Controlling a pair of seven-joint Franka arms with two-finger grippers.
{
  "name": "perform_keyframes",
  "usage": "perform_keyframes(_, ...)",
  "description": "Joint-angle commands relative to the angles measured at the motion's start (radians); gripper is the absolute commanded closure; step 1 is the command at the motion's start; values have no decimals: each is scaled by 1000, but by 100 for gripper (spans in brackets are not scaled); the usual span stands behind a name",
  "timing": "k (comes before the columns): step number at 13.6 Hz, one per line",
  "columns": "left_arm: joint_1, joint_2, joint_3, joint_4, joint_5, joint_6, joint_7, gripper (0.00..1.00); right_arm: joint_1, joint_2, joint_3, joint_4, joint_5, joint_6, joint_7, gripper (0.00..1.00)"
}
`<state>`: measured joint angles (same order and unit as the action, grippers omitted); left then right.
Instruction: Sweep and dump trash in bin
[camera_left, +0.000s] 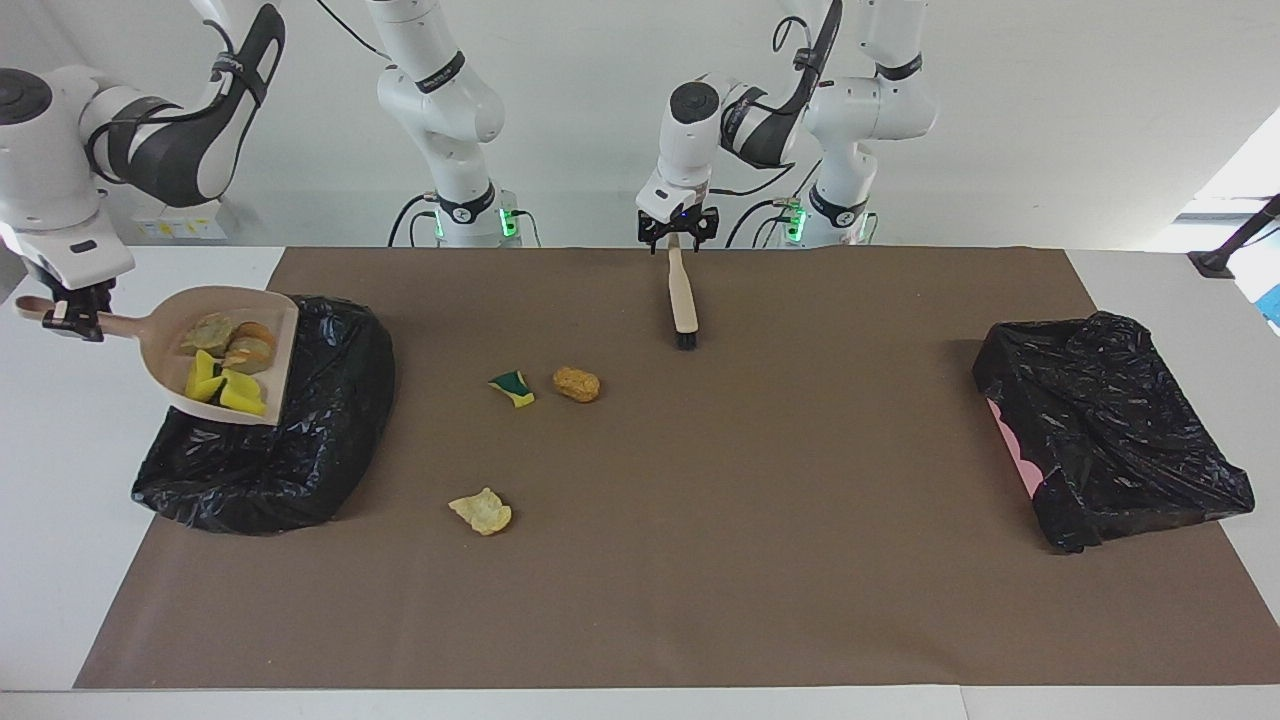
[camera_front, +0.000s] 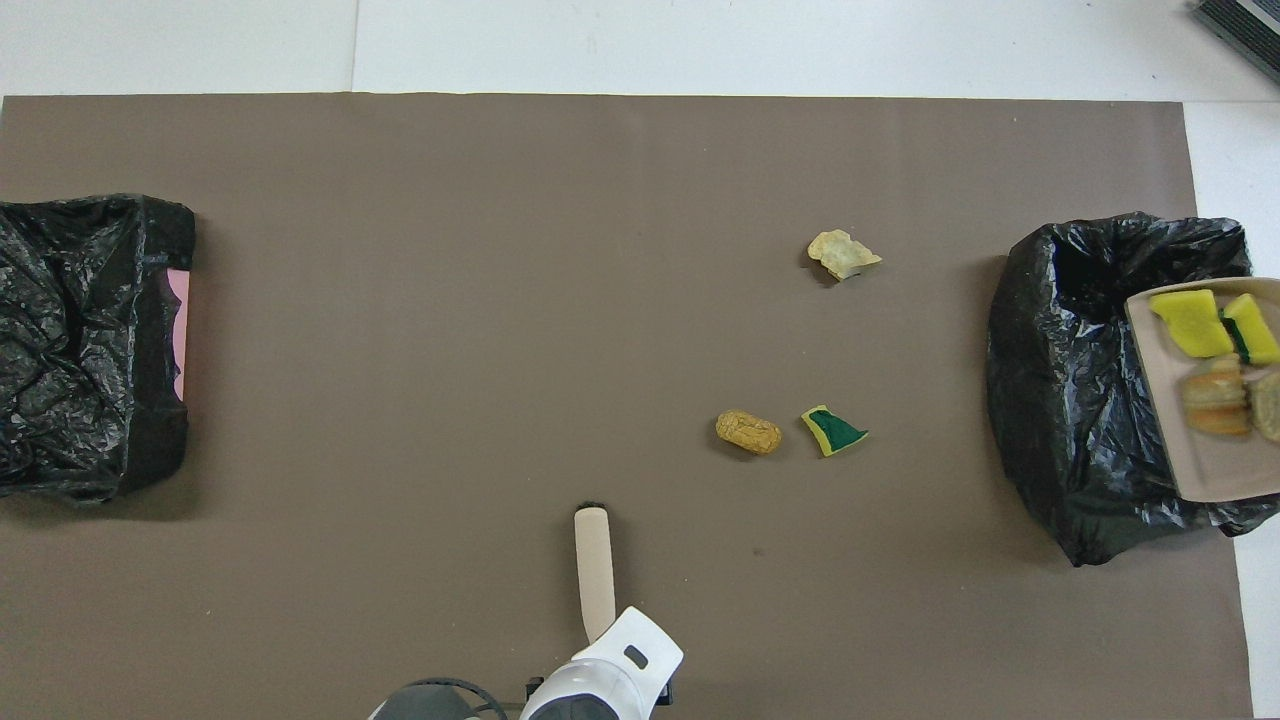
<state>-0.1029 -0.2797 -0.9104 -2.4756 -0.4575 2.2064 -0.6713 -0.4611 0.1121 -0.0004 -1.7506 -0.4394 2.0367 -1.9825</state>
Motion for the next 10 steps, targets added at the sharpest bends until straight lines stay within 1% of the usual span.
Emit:
perform_keyframes(1,-12,37,114,64,48,-4,105,0,33,-28,17,-44,-85,8,8,100)
perform_keyframes(2,-12,51,155,98,130,-7,108,0,74,-37,17,-72,-157,11,54,100)
perform_keyframes(3,-17,80,203,131,216,-10,108,0,96,-52,19,-89,-218,-1,138,100)
perform_keyframes(4,-20,118,258,185,297,-25,111,0,113,-63,17,-108,-261,-6,210,100)
perform_keyframes(5,-21,167,316,260,366,-54,125,0,113,-74,19,-116,-294,-4,226,100)
perform_keyframes(7,-24,247,434,442,436,-164,200,0,90,-95,16,-116,-317,5,208,100)
perform_keyframes(8,-24,267,488,516,444,-218,276,0,59,-109,17,-116,-332,16,173,100)
perform_keyframes(10,-32,272,602,601,444,-264,419,0,36,-123,16,-116,-341,49,145,100)
